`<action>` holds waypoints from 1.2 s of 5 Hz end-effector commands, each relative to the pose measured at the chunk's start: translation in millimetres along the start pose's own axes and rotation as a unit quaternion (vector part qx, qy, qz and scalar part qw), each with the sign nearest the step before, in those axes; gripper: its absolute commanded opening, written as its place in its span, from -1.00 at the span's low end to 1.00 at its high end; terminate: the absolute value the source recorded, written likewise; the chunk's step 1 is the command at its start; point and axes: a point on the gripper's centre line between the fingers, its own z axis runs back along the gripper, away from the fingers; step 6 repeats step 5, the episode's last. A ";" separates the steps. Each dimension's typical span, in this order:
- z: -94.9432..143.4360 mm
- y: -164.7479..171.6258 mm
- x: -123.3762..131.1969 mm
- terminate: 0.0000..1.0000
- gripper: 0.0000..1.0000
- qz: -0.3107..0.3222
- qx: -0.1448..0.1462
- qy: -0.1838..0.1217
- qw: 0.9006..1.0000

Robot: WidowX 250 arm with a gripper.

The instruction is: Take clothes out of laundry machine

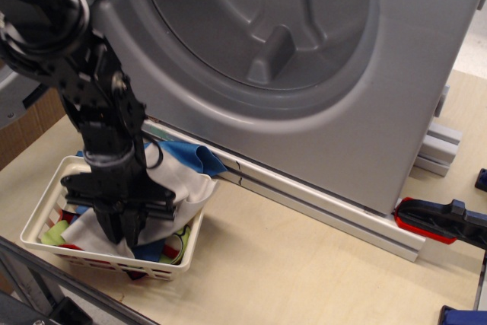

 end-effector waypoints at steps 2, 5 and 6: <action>57.0 1.2 11.6 -1.00 1.00 0.053 0.024 -0.015 0.998; 74.1 6.5 16.5 1.00 1.00 0.059 0.041 0.001 0.997; 74.1 6.5 16.5 1.00 1.00 0.059 0.041 0.001 0.997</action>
